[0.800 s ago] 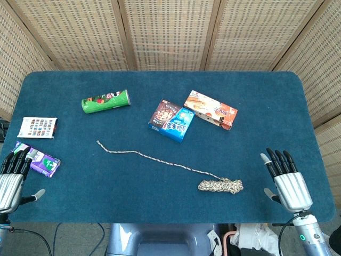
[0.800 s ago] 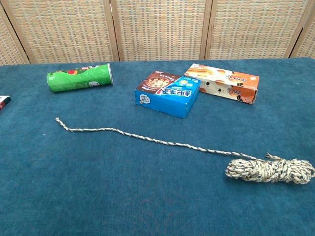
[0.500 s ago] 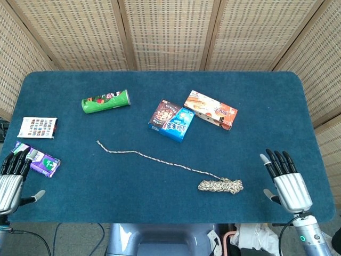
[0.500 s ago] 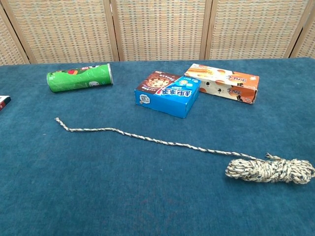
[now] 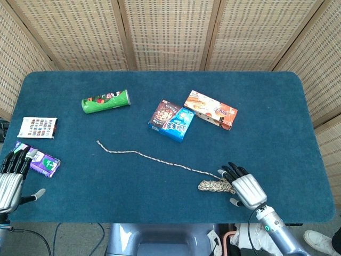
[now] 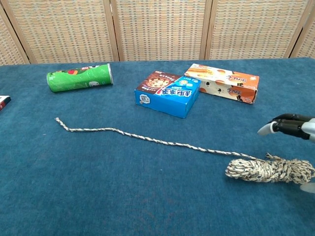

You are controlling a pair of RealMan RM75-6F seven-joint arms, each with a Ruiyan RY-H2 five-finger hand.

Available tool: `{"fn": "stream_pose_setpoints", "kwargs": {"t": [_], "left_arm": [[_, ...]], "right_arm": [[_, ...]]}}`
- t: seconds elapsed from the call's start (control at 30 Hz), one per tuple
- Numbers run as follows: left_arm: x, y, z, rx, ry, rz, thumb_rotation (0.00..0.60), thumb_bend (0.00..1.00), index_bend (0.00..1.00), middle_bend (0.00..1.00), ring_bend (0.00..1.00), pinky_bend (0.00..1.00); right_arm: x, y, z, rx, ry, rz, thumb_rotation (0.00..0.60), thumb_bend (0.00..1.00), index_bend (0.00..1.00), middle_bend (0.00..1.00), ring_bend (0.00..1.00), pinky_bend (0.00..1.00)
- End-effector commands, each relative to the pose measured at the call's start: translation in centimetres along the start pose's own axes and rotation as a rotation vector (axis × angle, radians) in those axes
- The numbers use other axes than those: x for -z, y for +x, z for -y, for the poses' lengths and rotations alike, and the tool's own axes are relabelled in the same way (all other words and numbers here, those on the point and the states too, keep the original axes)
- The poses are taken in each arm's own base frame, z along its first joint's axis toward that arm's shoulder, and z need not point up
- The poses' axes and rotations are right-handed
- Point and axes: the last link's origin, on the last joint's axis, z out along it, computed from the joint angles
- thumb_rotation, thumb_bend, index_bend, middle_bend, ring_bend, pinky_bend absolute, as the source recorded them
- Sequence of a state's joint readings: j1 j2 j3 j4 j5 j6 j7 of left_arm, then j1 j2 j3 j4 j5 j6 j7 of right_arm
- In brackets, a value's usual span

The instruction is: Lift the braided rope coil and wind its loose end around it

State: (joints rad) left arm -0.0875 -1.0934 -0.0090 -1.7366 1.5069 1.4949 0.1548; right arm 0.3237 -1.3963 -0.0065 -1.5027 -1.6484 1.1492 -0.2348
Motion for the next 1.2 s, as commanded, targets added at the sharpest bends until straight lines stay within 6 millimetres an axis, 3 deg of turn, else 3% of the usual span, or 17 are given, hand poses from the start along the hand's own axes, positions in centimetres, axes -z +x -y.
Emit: {"fn": "stream_pose_setpoints", "kwargs": {"t": [0.03, 0.2, 0.53, 0.83, 1.0, 1.2], "left_arm": [[-0.1, -0.1, 0.0, 0.0, 0.0, 0.005, 0.6, 0.0, 0.0, 0.0, 0.0, 0.0], [-0.2, 0.2, 0.2, 0.003, 0.007, -0.002, 0.6, 0.0, 0.0, 0.0, 0.0, 0.0], [-0.2, 0.2, 0.1, 0.005, 0.007, -0.003, 0.6, 0.0, 0.0, 0.0, 0.0, 0.0], [-0.2, 0.2, 0.1, 0.005, 0.008, -0.002, 0.6, 0.0, 0.0, 0.0, 0.0, 0.0], [-0.3, -0.1, 0.0, 0.0, 0.006, 0.006, 0.6, 0.0, 0.0, 0.0, 0.0, 0.0], [-0.9, -0.6, -0.2, -0.025, -0.01, 0.014, 0.6, 0.0, 0.0, 0.0, 0.0, 0.0]], "right_arm": [[-0.6, -0.4, 0.1, 0.004, 0.003, 0.013, 0.6, 0.0, 0.2, 0.19, 0.12, 0.28], [-1.2, -1.2, 0.1, 0.036, 0.027, 0.049, 0.6, 0.0, 0.25, 0.27, 0.2, 0.4], [-1.7, -1.9, -1.0, 0.093, 0.001, 0.07, 0.6, 0.05, 0.28, 0.3, 0.22, 0.42], [-2.2, -2.4, -1.5, 0.104, 0.002, 0.063, 0.6, 0.19, 0.43, 0.44, 0.35, 0.55], [-2.5, -2.3, -1.6, 0.073, 0.012, 0.028, 0.6, 0.36, 0.53, 0.57, 0.45, 0.66], [-2.5, -1.5, -1.3, 0.079, 0.067, -0.035, 0.6, 0.43, 0.55, 0.59, 0.46, 0.67]]}}
